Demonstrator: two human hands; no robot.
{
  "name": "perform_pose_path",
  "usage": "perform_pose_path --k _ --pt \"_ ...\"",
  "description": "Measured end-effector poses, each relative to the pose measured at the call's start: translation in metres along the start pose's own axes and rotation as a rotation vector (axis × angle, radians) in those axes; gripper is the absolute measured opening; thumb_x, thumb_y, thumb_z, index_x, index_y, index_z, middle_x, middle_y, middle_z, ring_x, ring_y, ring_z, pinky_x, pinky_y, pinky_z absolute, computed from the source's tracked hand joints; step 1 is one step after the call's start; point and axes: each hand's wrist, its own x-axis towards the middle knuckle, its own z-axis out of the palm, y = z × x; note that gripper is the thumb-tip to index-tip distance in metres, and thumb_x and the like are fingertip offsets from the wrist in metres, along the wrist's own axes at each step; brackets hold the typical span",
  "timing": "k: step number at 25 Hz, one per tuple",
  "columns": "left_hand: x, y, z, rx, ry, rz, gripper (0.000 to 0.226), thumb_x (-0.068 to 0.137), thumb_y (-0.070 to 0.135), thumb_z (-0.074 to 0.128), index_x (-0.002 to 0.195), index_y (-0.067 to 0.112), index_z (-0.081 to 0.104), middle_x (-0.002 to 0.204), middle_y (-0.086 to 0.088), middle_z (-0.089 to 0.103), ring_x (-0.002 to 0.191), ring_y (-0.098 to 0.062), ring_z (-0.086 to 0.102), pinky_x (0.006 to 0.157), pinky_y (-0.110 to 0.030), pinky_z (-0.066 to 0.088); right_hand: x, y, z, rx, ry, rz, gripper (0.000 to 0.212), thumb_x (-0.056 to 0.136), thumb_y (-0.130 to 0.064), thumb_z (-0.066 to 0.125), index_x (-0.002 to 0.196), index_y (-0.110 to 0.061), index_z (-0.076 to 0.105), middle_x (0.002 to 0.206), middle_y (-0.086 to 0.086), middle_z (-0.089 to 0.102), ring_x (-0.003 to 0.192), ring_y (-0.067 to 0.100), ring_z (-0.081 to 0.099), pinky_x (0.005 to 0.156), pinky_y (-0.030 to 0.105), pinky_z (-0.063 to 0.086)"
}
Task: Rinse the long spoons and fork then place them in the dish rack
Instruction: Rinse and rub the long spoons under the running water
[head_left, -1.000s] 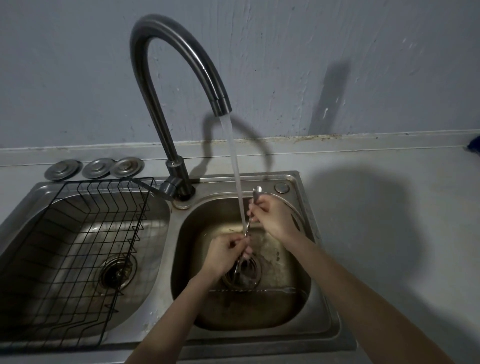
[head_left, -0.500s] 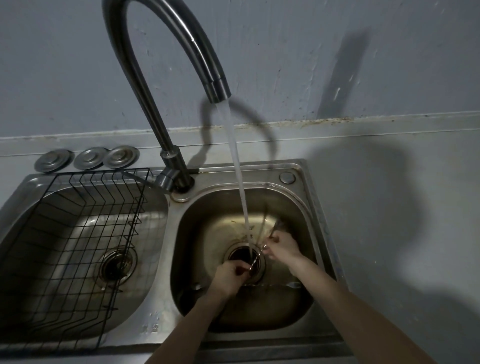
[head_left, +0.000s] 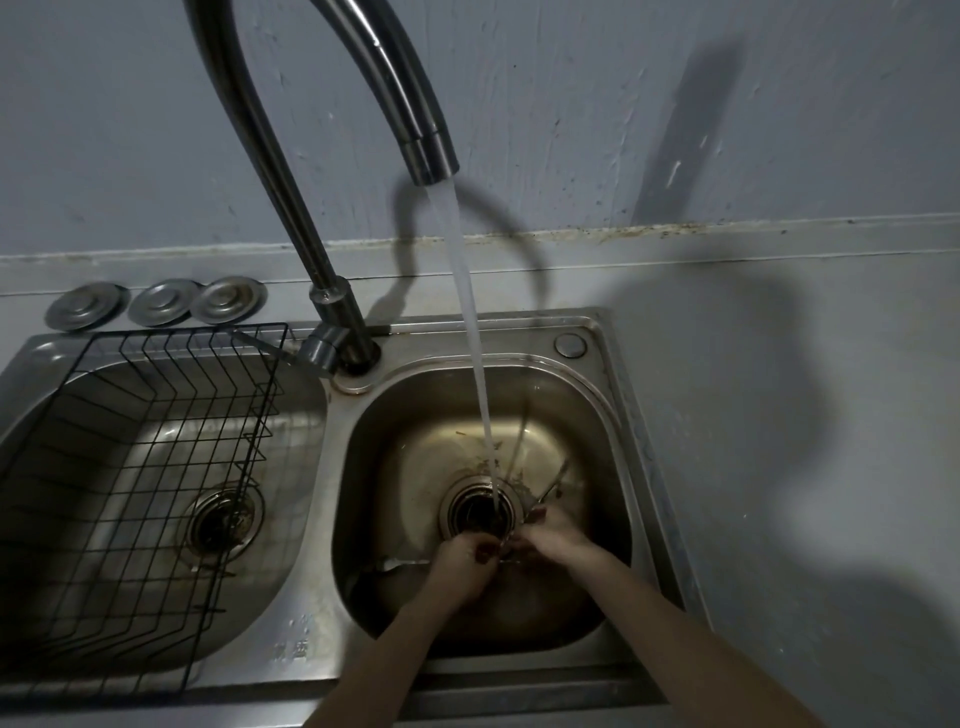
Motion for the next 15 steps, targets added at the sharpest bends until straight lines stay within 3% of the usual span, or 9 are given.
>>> perform_pose_path --k 3,7,9,11,15 --pt "-0.003 0.001 -0.003 -0.004 -0.016 0.009 0.031 0.088 0.01 0.05 0.116 0.007 0.061 0.123 -0.012 0.064 0.112 -0.021 0.059 0.085 -0.016 0.04 -0.009 -0.001 -0.002 -0.021 -0.018 0.008 0.017 0.079 -0.007 0.062 0.085 -0.02 0.05 0.091 0.01 0.065 0.096 0.027 0.064 0.085 0.039 0.055" --pt "-0.01 0.002 -0.01 -0.009 -0.056 -0.003 0.03 0.088 0.013 0.049 0.116 0.008 0.061 0.123 -0.012 0.064 0.112 -0.021 0.059 0.09 -0.022 0.042 -0.019 -0.004 -0.005 -0.105 -0.022 -0.039 0.022 0.082 -0.006 0.057 0.07 -0.022 0.048 0.087 0.008 0.061 0.094 0.027 0.063 0.089 0.04 0.051" --pt "-0.016 0.003 -0.018 -0.02 -0.032 0.005 0.029 0.089 0.014 0.049 0.115 0.009 0.061 0.122 -0.009 0.064 0.113 -0.02 0.058 0.088 -0.021 0.042 -0.03 -0.009 -0.006 -0.137 -0.035 -0.075 0.007 0.086 -0.008 0.054 0.085 -0.016 0.054 0.09 0.008 0.059 0.097 0.026 0.062 0.087 0.036 0.05" --pt "-0.023 0.004 -0.03 -0.039 0.017 0.025 0.029 0.09 0.013 0.047 0.115 0.01 0.061 0.122 -0.008 0.064 0.112 -0.02 0.058 0.085 -0.019 0.041 -0.035 -0.012 -0.007 -0.189 -0.061 -0.125 0.021 0.088 -0.011 0.052 0.109 -0.01 0.057 0.092 0.005 0.06 0.102 0.024 0.061 0.092 0.035 0.049" --pt "-0.038 0.005 -0.065 -0.144 0.14 0.086 0.025 0.091 0.012 0.046 0.109 0.013 0.063 0.115 -0.009 0.066 0.098 -0.013 0.06 0.079 -0.018 0.045 -0.05 -0.031 0.006 -0.34 -0.072 -0.285 0.03 0.089 -0.013 0.051 0.119 -0.012 0.056 0.12 0.006 0.06 0.113 0.021 0.055 0.086 0.024 0.046"
